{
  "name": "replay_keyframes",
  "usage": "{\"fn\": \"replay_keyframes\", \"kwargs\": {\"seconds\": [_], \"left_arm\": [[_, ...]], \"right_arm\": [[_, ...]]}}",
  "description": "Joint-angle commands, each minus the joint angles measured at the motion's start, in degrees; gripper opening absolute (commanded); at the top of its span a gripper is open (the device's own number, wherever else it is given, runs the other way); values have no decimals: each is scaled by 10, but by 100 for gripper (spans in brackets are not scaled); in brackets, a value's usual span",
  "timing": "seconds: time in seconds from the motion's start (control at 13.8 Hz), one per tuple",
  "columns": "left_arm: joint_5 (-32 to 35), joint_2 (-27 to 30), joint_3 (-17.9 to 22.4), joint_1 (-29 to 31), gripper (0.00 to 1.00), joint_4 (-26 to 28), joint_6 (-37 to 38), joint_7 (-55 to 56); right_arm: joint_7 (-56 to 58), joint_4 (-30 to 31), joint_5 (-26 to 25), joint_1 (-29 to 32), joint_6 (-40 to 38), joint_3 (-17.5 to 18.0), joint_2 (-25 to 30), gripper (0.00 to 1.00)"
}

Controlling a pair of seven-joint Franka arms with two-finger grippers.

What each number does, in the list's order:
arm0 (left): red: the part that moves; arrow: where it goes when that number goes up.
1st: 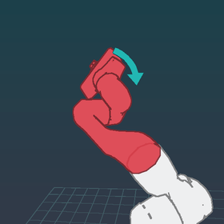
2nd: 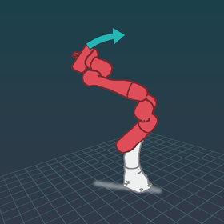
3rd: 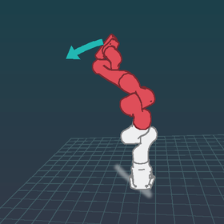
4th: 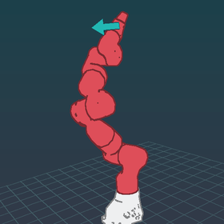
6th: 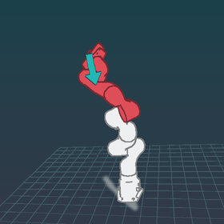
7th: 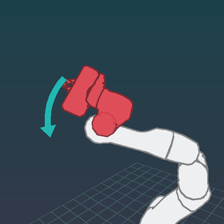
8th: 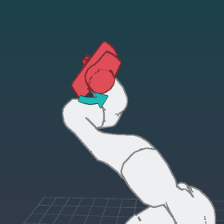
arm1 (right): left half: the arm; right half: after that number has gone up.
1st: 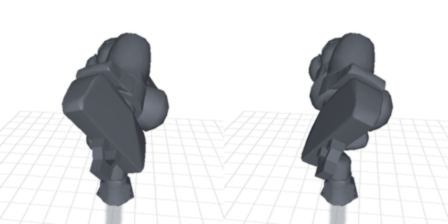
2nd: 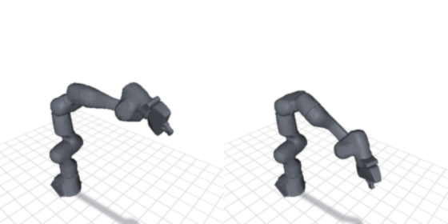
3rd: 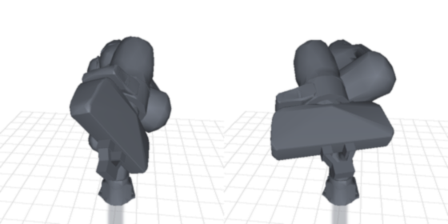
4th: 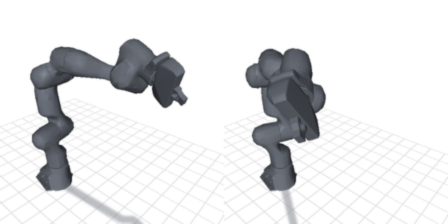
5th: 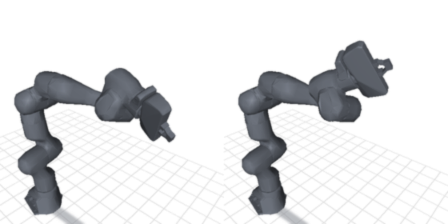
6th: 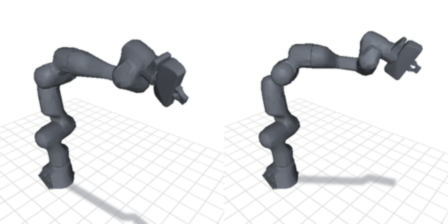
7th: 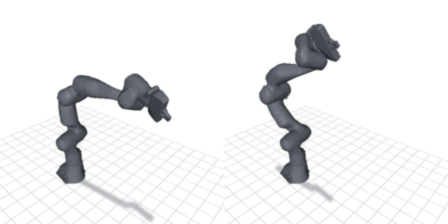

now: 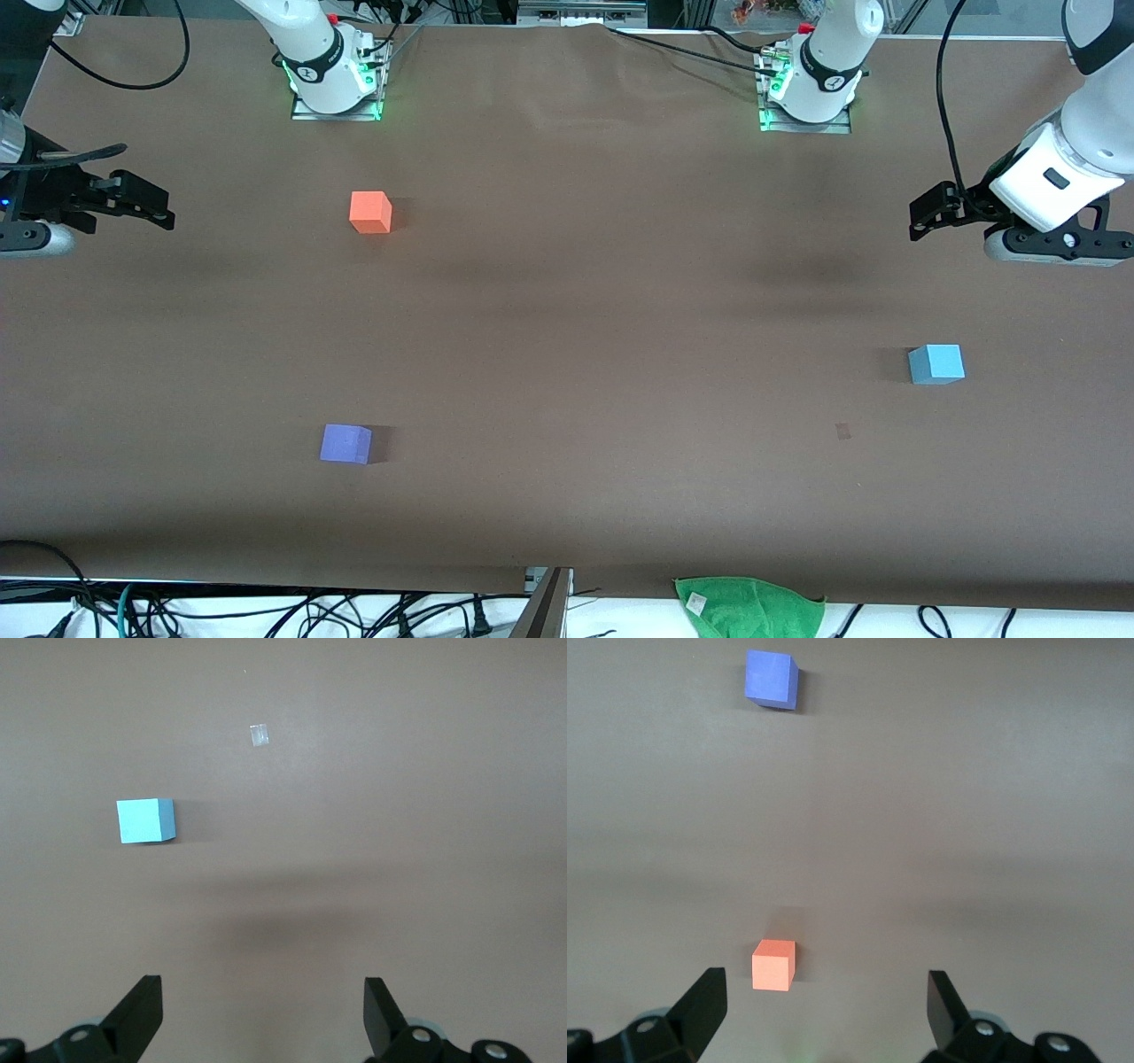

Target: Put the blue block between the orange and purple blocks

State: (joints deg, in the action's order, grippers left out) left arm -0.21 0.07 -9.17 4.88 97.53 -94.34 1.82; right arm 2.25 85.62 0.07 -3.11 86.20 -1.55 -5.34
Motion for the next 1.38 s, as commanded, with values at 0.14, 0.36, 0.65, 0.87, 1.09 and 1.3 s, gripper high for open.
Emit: {"fn": "replay_keyframes", "kwargs": {"seconds": [0.14,0.36,0.65,0.87,1.09,1.3], "left_arm": [[9,-25,-3,1,100,-20,13,0],[9,-57,0,5,100,-44,12,-1],[12,-86,1,33,100,-66,7,-31],[56,-129,3,35,100,-92,-57,-38],[99,-172,2,52,100,-88,-137,-39],[101,-195,3,91,100,-56,-149,-42]], "right_arm": [[4,-3,-1,6,-1,3,1,100],[4,-3,-1,6,-1,3,1,100],[4,-3,-1,6,-1,3,1,100],[4,-3,-1,6,-1,3,1,100],[4,-3,-1,6,-1,3,1,100],[4,-3,-1,6,-1,4,1,100]]}}
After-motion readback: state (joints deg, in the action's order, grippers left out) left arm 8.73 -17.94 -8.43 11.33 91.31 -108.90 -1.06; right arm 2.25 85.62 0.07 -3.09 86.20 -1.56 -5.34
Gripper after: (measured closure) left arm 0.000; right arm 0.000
